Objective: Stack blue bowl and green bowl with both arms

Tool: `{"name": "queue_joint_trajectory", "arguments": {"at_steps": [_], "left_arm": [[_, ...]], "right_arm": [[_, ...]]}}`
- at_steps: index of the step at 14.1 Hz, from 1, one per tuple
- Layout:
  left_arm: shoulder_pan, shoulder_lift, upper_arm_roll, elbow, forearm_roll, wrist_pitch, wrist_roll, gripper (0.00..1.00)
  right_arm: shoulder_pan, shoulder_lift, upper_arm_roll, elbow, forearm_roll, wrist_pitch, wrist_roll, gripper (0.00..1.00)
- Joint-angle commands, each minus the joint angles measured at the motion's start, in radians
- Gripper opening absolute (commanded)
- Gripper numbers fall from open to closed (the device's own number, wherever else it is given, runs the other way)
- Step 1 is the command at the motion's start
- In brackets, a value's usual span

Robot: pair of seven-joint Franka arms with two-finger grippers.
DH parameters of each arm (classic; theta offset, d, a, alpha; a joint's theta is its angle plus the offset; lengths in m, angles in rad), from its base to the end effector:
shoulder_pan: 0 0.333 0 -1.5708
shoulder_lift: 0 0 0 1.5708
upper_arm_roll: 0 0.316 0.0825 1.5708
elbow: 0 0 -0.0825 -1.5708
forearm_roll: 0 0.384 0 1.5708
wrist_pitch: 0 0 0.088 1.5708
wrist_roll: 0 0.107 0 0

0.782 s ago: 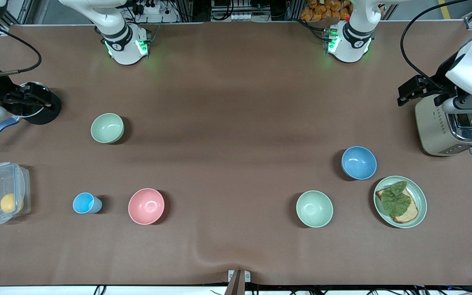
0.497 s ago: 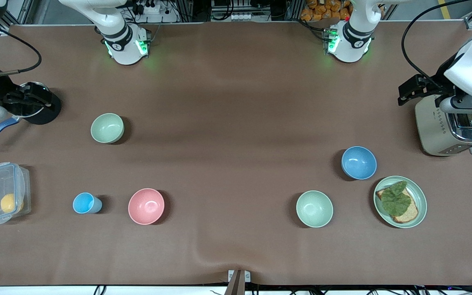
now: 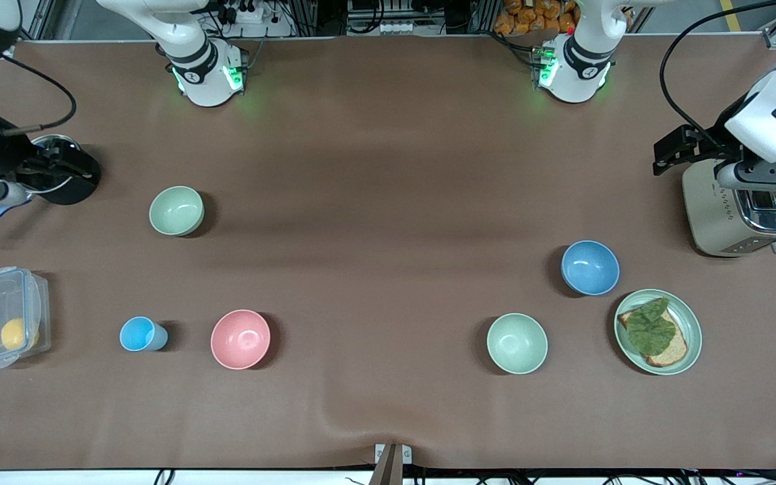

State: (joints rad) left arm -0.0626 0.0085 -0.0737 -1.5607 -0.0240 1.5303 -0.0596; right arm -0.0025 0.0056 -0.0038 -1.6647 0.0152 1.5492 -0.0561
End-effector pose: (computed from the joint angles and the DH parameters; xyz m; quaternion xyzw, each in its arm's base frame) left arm 0.5474 -0.0776 0.6211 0.9990 -0.0386 -0.0205 0.0103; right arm 0.5490 -0.0018 0.5756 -0.9978 -0.0246 0.0602 0.0095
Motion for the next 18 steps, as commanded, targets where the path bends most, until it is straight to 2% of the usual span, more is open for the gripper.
{"name": "queue_joint_trajectory", "arguments": {"at_steps": [1,5,10,15,18], "left_arm": [[-0.005,0.016,-0.001,0.013,0.027,-0.007,0.006,1.00],[0.020,0.091,0.009,0.016,0.024,-0.006,0.004,1.00],[0.070,0.231,0.009,0.048,0.036,0.020,0.010,1.00],[0.070,0.366,0.009,0.038,0.078,0.160,0.003,1.00],[0.064,0.470,0.008,0.019,0.078,0.266,0.001,1.00]], "right_arm": [[-0.008,-0.004,-0.030,-0.082,-0.008,0.047,-0.013,1.00],[-0.007,-0.016,-0.094,-0.235,0.002,0.173,-0.108,1.00],[-0.007,-0.021,-0.131,-0.403,0.002,0.320,-0.152,1.00],[-0.008,-0.021,-0.151,-0.585,0.005,0.543,-0.200,1.00],[-0.008,-0.013,-0.156,-0.648,0.005,0.610,-0.214,1.00]]}}
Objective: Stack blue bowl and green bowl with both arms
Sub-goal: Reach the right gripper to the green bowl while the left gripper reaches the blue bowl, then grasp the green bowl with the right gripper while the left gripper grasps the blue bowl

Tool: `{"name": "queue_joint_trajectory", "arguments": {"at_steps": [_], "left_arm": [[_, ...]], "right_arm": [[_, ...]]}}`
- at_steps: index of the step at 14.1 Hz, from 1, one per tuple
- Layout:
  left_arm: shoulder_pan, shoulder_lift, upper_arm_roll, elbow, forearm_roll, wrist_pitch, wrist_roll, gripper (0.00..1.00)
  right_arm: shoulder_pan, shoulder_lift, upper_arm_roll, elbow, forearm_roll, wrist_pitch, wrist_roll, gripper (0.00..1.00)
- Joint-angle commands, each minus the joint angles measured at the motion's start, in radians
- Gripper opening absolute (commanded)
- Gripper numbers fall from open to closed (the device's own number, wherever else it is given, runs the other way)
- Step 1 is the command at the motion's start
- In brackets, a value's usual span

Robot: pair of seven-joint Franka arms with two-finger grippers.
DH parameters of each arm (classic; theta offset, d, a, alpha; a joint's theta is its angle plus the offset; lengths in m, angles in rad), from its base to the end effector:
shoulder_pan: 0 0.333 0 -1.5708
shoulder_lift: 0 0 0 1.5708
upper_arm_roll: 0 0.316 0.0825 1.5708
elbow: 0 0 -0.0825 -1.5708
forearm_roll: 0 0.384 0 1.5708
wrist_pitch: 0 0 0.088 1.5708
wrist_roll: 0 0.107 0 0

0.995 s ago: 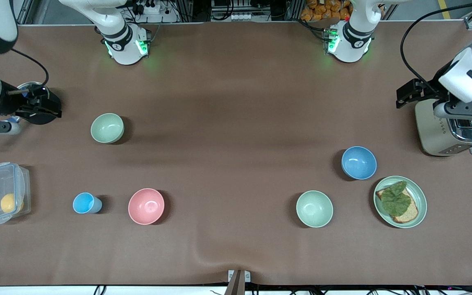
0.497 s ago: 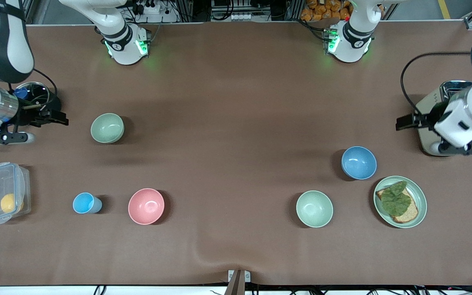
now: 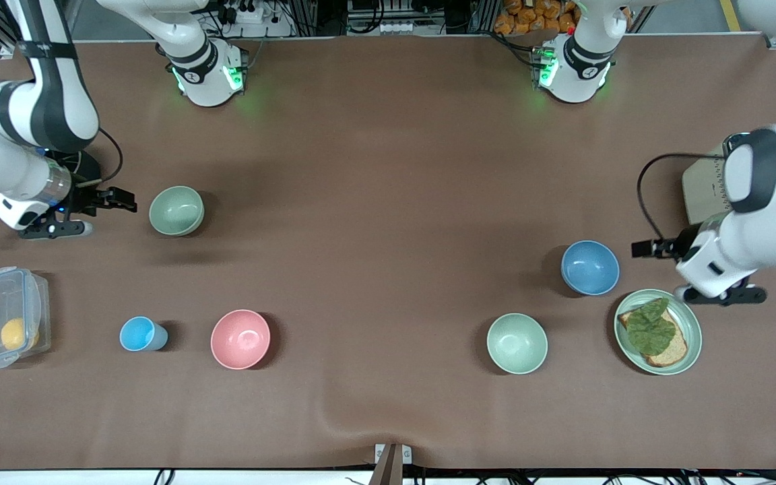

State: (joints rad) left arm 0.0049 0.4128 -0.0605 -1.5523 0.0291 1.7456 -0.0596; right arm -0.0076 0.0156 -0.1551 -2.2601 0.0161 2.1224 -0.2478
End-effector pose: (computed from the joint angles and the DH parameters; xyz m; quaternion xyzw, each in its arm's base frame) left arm 0.6505 -0.0288 0.3948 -0.9940 0.0009 0.1089 0.0079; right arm 0.4975 -0.0809 0.3426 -0.9963 -0.0376 0.0738 0.0208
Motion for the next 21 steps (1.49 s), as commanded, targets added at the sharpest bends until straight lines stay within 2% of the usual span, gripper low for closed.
{"name": "queue_joint_trajectory", "arguments": {"at_steps": [1,4,8,11,14,19,20,21], "left_arm": [[-0.008,0.095,-0.004,0.002,0.026,0.083,0.001,1.00],[-0.009,0.098,-0.004,-0.069,0.041,0.179,-0.025,1.00],[-0.008,0.100,-0.005,-0.173,0.043,0.320,-0.034,1.00],[-0.003,0.092,-0.007,-0.271,0.060,0.426,-0.034,1.00],[-0.002,0.113,-0.006,-0.295,0.064,0.457,-0.029,1.00],[0.001,0.167,-0.006,-0.289,0.078,0.466,-0.032,1.00],[0.001,0.169,-0.006,-0.290,0.077,0.474,-0.032,0.58],[0.001,0.169,-0.006,-0.289,0.077,0.474,-0.034,0.11]], "right_arm": [[-0.003,-0.022,-0.004,-0.076,0.005,0.068,-0.022,1.00],[-0.003,-0.017,-0.004,-0.148,0.005,0.172,-0.022,1.00],[-0.002,0.010,-0.004,-0.234,0.005,0.327,-0.022,0.95],[0.000,0.033,-0.003,-0.279,0.005,0.416,-0.022,0.82],[0.000,0.053,-0.004,-0.282,0.005,0.447,-0.025,0.64],[0.000,0.115,-0.003,-0.331,0.004,0.611,-0.025,0.60],[0.001,0.118,-0.003,-0.331,0.004,0.616,-0.025,0.56],[0.001,0.119,-0.003,-0.331,0.004,0.617,-0.025,0.48]]}}
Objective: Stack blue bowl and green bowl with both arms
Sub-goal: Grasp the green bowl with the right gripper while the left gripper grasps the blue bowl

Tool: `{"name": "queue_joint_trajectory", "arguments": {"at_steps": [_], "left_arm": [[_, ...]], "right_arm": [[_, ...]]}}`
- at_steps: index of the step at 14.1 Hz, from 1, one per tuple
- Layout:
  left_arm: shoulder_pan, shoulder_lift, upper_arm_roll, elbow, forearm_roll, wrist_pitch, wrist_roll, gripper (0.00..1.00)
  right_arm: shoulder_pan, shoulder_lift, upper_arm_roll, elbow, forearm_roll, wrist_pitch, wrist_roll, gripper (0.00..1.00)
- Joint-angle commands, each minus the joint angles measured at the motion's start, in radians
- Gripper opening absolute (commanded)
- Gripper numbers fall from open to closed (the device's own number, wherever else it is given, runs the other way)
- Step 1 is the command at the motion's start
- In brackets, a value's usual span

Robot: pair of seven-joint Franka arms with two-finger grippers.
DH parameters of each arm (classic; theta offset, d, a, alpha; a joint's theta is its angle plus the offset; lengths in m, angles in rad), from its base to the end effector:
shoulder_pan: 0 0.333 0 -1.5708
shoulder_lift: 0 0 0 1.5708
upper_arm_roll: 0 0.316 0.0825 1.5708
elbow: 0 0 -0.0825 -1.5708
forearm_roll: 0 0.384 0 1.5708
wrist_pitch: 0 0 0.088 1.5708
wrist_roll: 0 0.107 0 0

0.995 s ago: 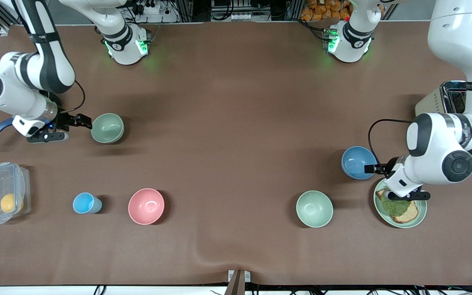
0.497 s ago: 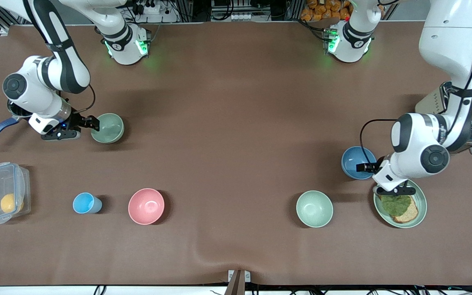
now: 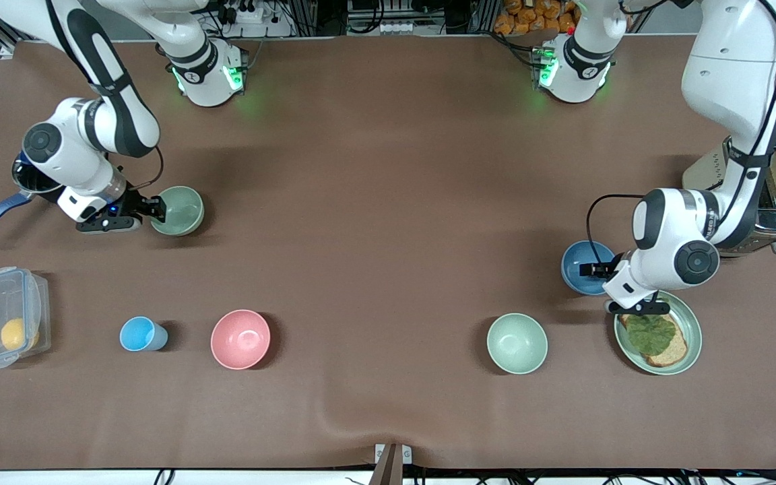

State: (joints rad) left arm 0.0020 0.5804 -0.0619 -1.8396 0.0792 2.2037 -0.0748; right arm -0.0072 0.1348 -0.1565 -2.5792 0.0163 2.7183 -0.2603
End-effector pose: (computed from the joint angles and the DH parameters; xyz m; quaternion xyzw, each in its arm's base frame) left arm 0.6202 -0.0329 0.1954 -0.9941 0.0161 0.1060 0.0190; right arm 0.4408 -0.0753 0.2140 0.9991 0.0416 0.0015 0.0076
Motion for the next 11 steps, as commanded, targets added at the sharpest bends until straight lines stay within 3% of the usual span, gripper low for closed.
{"name": "queue_joint_trajectory", "arguments": {"at_steps": [1,3,4,8,11], "left_arm": [[0.004,0.001,-0.006,-0.001,0.027,0.016,-0.020,0.00],[0.004,0.001,-0.004,-0.001,0.027,0.016,-0.020,0.00],[0.004,0.001,-0.006,-0.001,0.027,0.018,-0.020,0.00],[0.007,-0.048,-0.006,0.000,0.027,0.007,-0.026,0.00],[0.007,-0.106,-0.007,0.023,0.016,0.001,-0.049,0.00]], "right_arm": [[0.001,0.000,-0.001,-0.012,0.004,0.021,-0.013,0.33],[0.003,0.000,-0.001,-0.012,0.004,0.020,-0.013,0.06],[0.003,0.000,0.000,-0.010,0.004,0.020,-0.011,0.00],[0.009,-0.014,0.014,-0.003,0.004,-0.020,0.001,0.00],[0.010,-0.032,0.026,0.049,0.007,-0.159,0.022,0.00]]}}
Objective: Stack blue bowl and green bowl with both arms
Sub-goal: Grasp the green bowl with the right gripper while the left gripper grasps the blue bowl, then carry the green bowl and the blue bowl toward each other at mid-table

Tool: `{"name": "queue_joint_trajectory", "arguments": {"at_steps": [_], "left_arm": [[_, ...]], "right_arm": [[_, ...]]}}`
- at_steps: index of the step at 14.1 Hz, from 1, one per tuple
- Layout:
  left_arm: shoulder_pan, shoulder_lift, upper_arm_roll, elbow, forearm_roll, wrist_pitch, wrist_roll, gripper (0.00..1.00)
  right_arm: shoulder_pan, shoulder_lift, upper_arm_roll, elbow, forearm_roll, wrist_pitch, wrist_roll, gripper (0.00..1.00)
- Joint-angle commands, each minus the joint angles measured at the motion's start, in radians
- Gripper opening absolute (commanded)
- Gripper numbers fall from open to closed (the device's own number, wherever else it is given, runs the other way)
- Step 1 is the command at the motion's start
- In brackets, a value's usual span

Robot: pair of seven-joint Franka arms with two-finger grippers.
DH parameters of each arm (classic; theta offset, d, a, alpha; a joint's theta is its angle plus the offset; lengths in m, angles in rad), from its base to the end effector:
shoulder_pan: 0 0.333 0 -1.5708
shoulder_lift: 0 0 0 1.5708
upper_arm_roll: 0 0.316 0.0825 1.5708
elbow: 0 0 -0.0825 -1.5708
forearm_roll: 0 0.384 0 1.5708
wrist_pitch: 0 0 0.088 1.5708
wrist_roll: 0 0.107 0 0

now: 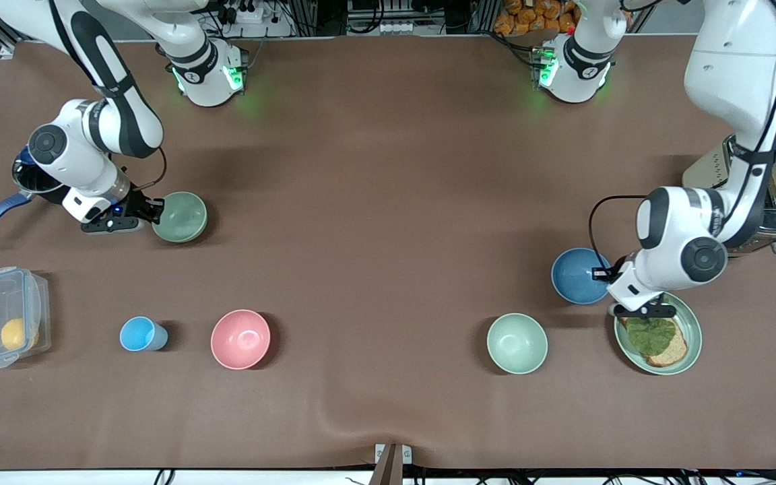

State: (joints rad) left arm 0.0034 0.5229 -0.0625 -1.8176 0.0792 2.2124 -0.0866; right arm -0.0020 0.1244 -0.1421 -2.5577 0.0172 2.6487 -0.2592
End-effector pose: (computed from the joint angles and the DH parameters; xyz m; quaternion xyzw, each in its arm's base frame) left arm 0.6354 -0.0325 0.2408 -0.9979 0.0088 0.0620 0.0189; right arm 0.4449 -0.0665 0.2194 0.9986 0.0503 -0.0167 0.0015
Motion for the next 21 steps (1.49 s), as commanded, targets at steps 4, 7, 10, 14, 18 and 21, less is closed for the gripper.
{"name": "queue_joint_trajectory", "arguments": {"at_steps": [4,7,10,14,18,21], "left_arm": [[0.006,-0.055,-0.008,0.044,-0.013,-0.010,-0.093,0.00],[-0.002,-0.070,-0.016,0.052,-0.075,-0.010,-0.136,0.00],[0.003,-0.087,-0.069,0.049,-0.082,-0.011,-0.205,0.00],[-0.005,-0.083,-0.160,0.050,-0.130,-0.014,-0.327,0.00],[-0.005,-0.096,-0.252,0.040,-0.185,-0.011,-0.405,0.00],[-0.003,-0.142,-0.321,0.005,-0.185,-0.005,-0.499,0.00]], "right_arm": [[0.011,-0.042,0.090,0.131,0.092,-0.306,0.154,0.00],[0.011,-0.064,0.194,0.177,0.093,-0.381,0.337,0.00],[0.014,-0.063,0.364,0.226,0.113,-0.377,0.603,0.00],[0.023,-0.032,0.542,0.318,0.113,-0.375,0.892,0.00],[0.140,0.023,0.565,0.372,0.101,-0.317,1.110,0.00],[0.229,0.096,0.565,0.373,0.084,-0.193,1.236,0.00]]}}
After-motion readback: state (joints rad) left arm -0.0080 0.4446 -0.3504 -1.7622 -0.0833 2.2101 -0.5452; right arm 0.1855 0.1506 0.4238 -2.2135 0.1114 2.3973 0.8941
